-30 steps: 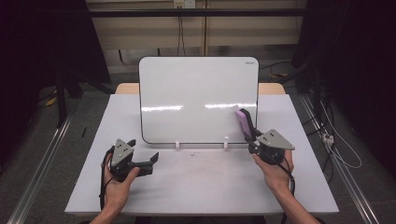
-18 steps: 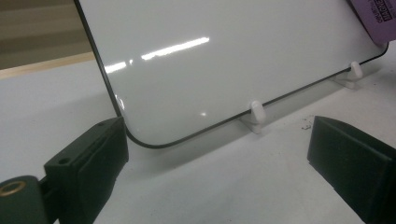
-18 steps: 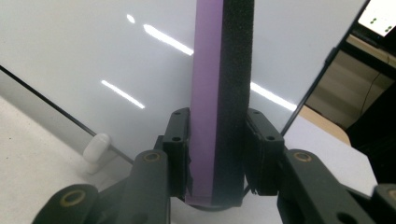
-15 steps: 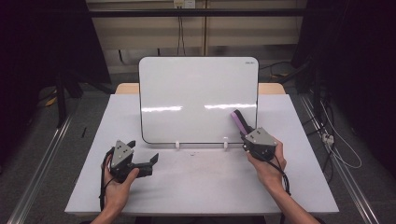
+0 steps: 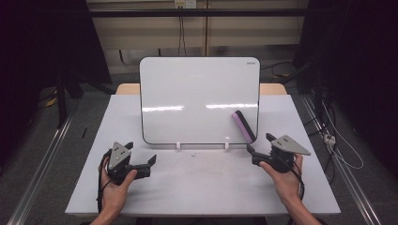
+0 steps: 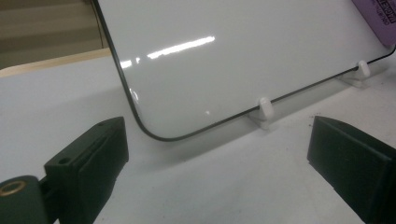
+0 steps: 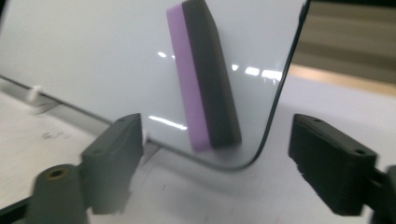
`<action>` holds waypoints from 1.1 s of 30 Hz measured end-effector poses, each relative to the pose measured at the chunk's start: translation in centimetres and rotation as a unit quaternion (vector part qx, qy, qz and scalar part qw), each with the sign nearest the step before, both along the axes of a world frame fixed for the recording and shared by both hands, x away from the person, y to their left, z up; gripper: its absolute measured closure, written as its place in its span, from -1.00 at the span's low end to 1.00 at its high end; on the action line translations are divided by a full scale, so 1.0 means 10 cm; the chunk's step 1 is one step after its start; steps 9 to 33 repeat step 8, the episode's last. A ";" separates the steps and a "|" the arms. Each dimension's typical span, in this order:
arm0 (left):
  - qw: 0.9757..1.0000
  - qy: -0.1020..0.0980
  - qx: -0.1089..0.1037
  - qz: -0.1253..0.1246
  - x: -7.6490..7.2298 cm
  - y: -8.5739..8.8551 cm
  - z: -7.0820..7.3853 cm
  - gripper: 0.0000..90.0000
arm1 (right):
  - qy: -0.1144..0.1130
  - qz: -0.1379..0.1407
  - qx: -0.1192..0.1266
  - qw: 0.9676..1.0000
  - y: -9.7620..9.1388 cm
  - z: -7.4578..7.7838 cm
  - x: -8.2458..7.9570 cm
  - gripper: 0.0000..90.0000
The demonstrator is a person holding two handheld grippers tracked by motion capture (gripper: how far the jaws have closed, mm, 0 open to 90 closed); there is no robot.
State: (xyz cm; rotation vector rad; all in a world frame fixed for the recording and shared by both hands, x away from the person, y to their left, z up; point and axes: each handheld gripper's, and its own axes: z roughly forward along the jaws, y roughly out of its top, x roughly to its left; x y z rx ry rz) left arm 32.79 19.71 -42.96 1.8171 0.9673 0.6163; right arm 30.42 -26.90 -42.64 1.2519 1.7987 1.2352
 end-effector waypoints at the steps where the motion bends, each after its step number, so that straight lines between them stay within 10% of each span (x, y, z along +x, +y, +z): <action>1: 1.000 0.004 -0.005 0.002 0.00 0.01 0.00 -0.89 | 0.001 0.002 0.007 1.000 -0.03 -0.01 -0.04 -0.72; 6: 1.000 -0.003 -0.017 0.004 -0.04 -0.02 0.02 -0.89 | 0.003 -0.009 0.033 0.999 -0.18 -0.09 -0.23 -0.83; 33: 1.000 -0.002 -0.011 -0.001 -0.05 -0.03 0.01 -0.89 | 0.009 -0.013 0.037 0.999 -0.20 -0.11 -0.23 -0.86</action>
